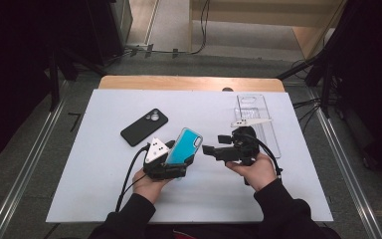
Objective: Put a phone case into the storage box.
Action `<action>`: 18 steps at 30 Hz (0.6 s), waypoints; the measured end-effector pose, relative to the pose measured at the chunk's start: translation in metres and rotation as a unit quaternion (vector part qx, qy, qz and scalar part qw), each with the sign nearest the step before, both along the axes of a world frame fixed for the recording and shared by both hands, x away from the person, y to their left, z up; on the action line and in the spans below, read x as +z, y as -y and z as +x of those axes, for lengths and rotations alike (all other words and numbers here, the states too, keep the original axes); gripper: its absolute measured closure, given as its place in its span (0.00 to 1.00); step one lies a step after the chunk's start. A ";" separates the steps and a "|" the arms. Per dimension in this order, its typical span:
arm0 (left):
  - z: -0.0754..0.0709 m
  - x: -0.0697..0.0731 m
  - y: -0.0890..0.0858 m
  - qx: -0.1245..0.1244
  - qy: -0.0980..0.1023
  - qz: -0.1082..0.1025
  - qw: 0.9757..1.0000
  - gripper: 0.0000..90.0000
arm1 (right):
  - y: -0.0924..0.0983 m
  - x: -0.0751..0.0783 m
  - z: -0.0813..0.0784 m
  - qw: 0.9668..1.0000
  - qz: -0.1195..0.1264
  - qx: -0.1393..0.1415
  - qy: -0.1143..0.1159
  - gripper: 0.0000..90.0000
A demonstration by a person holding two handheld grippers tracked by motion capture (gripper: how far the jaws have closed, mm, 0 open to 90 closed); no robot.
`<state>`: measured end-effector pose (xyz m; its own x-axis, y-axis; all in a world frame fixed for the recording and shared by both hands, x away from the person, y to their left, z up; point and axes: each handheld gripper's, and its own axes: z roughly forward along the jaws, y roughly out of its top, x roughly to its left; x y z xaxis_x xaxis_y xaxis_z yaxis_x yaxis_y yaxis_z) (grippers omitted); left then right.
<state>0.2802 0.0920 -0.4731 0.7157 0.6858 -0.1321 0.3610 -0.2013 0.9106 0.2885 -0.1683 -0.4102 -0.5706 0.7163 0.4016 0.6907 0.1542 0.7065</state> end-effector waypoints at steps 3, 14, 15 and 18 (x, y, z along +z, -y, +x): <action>-0.001 -0.001 0.001 -0.001 0.007 -0.003 1.000 0.18 | -0.003 0.002 0.005 1.000 0.001 0.000 -0.005 0.21; -0.003 -0.005 0.003 0.000 0.018 -0.012 1.000 0.18 | -0.013 0.002 0.019 1.000 0.003 0.004 -0.017 0.22; -0.003 -0.005 0.004 0.002 0.020 -0.013 1.000 0.18 | -0.015 0.001 0.021 1.000 0.005 0.004 -0.020 0.22; -0.004 -0.005 0.005 -0.001 0.022 -0.015 1.000 0.18 | -0.016 0.001 0.023 1.000 0.007 0.003 -0.024 0.23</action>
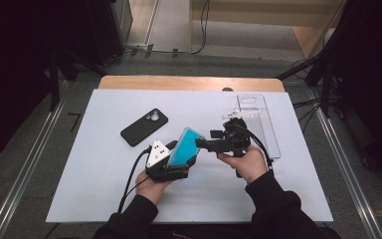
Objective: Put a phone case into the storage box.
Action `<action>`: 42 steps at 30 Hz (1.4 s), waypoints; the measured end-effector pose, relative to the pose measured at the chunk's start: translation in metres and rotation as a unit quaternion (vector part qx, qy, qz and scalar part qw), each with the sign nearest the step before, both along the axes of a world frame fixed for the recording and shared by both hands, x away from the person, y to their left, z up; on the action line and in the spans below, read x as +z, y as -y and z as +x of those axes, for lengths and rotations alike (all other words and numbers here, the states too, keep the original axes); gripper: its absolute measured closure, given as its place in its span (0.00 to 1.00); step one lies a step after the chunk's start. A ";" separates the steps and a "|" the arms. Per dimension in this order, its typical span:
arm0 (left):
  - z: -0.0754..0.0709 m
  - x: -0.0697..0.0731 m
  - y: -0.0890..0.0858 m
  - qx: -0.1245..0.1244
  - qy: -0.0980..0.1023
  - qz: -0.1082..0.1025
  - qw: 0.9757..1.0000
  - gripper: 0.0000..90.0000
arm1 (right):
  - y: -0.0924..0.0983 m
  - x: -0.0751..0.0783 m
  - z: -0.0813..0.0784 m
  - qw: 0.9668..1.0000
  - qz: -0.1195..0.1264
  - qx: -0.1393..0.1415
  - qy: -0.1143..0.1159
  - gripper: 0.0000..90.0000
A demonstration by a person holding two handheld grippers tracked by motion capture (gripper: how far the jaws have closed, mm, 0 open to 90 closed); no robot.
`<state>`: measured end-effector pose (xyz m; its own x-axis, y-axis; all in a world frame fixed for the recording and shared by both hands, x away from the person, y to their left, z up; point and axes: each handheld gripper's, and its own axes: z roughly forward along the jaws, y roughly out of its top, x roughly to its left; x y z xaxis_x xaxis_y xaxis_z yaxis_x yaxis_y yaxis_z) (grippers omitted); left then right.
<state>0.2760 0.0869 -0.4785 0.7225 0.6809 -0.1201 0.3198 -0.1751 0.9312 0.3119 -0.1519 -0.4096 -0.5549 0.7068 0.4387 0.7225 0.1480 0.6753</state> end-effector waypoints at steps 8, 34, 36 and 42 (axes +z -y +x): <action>-0.004 0.003 0.002 0.007 0.013 -0.006 1.000 0.18 | -0.010 -0.006 0.009 0.999 0.013 0.001 -0.029 0.33; -0.004 0.008 0.002 0.014 0.009 -0.004 1.000 0.18 | -0.006 -0.011 0.023 0.984 0.102 -0.012 -0.143 0.85; -0.003 0.009 0.002 0.011 0.002 0.002 1.000 0.18 | -0.006 -0.011 0.022 0.984 0.103 -0.010 -0.143 0.85; -0.002 0.018 0.004 0.013 -0.032 0.013 0.999 0.08 | -0.004 -0.006 0.021 0.987 0.092 -0.011 -0.129 0.86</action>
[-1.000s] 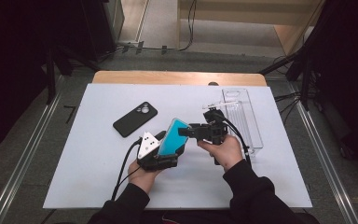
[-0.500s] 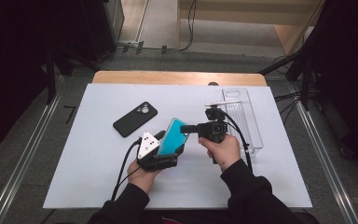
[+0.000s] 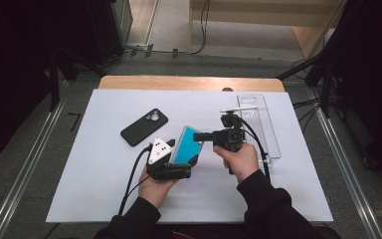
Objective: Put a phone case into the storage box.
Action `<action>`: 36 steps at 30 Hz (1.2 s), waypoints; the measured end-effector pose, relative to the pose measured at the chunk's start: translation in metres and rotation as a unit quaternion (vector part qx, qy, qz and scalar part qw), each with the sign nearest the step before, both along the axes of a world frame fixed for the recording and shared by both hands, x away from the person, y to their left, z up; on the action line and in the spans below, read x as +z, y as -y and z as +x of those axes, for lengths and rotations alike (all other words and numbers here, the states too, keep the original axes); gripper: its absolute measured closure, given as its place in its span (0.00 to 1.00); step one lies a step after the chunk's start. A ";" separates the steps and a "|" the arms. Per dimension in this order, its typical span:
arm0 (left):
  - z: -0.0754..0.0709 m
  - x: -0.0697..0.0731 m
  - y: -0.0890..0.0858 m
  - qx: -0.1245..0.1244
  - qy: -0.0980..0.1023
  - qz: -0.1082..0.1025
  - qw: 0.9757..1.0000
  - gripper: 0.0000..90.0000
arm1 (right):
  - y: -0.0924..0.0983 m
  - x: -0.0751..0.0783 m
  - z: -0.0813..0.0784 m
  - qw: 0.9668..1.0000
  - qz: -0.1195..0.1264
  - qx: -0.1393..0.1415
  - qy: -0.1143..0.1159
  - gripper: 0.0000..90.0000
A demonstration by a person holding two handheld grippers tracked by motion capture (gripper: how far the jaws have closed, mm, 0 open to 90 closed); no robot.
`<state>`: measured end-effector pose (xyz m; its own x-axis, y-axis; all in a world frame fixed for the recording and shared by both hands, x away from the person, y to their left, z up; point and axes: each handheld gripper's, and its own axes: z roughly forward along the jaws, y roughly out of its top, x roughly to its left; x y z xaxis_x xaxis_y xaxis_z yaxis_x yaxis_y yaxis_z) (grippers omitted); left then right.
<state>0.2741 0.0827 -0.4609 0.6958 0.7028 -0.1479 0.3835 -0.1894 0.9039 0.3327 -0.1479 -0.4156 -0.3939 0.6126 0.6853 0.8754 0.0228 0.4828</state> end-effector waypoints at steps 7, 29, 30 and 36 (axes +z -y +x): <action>0.004 0.008 -0.002 -0.016 -0.055 0.000 0.998 0.08 | 0.007 0.005 -0.001 0.999 -0.036 -0.007 0.032 0.86; 0.010 0.029 -0.015 -0.090 -0.129 0.044 0.987 0.32 | 0.017 0.014 -0.009 0.988 -0.093 0.030 0.123 0.85; 0.012 0.029 -0.016 -0.097 -0.143 0.044 0.984 0.32 | 0.018 0.014 -0.009 0.987 -0.093 0.034 0.125 0.85; 0.025 0.031 -0.023 -0.128 -0.168 0.067 0.975 0.31 | 0.021 0.018 -0.008 0.975 -0.098 0.092 0.176 0.85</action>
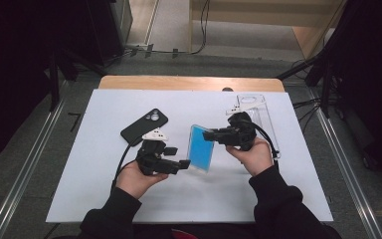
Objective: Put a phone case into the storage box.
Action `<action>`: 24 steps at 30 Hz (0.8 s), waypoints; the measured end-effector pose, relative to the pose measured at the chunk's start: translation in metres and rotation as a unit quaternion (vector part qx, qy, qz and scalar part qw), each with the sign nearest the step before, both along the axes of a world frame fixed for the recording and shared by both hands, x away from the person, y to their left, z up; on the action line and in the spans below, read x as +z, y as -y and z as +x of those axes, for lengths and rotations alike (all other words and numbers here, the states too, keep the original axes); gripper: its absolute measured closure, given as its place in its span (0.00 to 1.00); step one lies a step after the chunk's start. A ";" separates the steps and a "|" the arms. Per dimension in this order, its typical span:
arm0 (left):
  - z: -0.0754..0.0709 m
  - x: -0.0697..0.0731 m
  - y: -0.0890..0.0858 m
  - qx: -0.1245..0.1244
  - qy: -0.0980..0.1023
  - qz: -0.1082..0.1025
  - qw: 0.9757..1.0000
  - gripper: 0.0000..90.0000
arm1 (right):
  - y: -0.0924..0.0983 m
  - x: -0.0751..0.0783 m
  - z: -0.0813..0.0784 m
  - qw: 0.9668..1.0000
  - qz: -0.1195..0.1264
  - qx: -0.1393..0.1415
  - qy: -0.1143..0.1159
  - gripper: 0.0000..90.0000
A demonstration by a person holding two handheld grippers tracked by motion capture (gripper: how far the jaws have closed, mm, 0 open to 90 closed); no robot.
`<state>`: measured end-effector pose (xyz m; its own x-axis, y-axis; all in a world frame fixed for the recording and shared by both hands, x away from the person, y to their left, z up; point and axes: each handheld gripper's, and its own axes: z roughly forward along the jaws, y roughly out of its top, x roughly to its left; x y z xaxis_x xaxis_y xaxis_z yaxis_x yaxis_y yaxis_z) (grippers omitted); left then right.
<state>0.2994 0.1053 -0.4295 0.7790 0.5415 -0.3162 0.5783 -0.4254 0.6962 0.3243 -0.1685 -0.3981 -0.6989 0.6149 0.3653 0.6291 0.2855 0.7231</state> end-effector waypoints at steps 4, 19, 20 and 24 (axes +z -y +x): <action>0.007 0.004 -0.005 -0.017 -0.013 -0.007 1.000 0.31 | 0.002 -0.001 0.000 1.000 -0.006 0.016 0.004 0.85; 0.019 0.021 -0.010 -0.090 -0.016 -0.009 0.996 0.32 | 0.006 0.001 -0.003 0.992 -0.008 0.124 0.019 0.85; 0.019 0.021 -0.010 -0.090 -0.016 -0.009 0.996 0.32 | 0.006 0.001 -0.003 0.992 -0.007 0.126 0.019 0.85; 0.034 0.025 -0.011 -0.106 -0.025 -0.005 0.994 0.32 | 0.005 0.001 -0.002 0.988 -0.013 0.147 0.038 0.85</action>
